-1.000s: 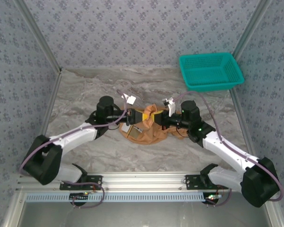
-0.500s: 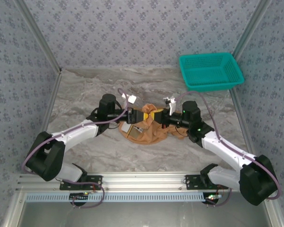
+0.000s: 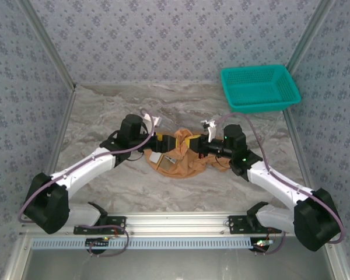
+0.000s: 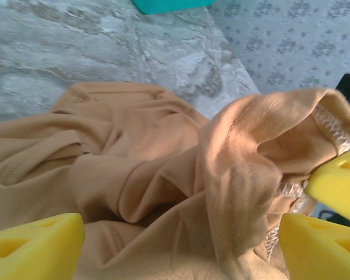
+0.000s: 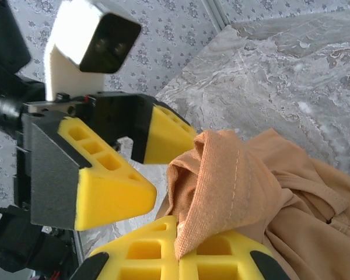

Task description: Fold the inside-out t-shirt

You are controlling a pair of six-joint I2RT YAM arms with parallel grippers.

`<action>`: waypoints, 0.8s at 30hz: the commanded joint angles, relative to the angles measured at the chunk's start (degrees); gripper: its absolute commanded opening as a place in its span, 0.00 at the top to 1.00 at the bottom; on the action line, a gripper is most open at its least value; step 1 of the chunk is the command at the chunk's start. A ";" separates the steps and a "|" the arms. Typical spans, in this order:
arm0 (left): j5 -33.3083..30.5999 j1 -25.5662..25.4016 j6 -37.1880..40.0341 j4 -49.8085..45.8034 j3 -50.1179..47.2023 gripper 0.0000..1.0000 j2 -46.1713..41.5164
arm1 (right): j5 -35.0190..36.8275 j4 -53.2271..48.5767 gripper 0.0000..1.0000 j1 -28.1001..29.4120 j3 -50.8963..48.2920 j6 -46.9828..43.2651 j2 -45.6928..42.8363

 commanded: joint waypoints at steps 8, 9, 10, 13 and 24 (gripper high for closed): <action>-18.20 -5.96 7.42 -15.17 10.57 0.17 1.60 | 0.19 0.82 1.00 0.24 1.84 0.33 0.71; -18.09 -6.05 7.69 -15.50 11.26 0.19 2.32 | 0.19 0.84 1.00 0.27 1.84 0.35 0.66; -17.94 -6.12 8.05 -15.59 11.65 0.22 2.80 | 0.26 0.76 1.00 0.30 1.84 0.30 0.62; -17.82 -6.42 8.39 -15.38 12.63 0.30 3.87 | 0.32 0.58 1.00 0.37 1.68 0.26 0.49; -15.54 -6.35 9.52 -14.02 13.89 0.69 5.70 | 0.76 -0.21 1.00 0.48 1.63 -0.09 -0.07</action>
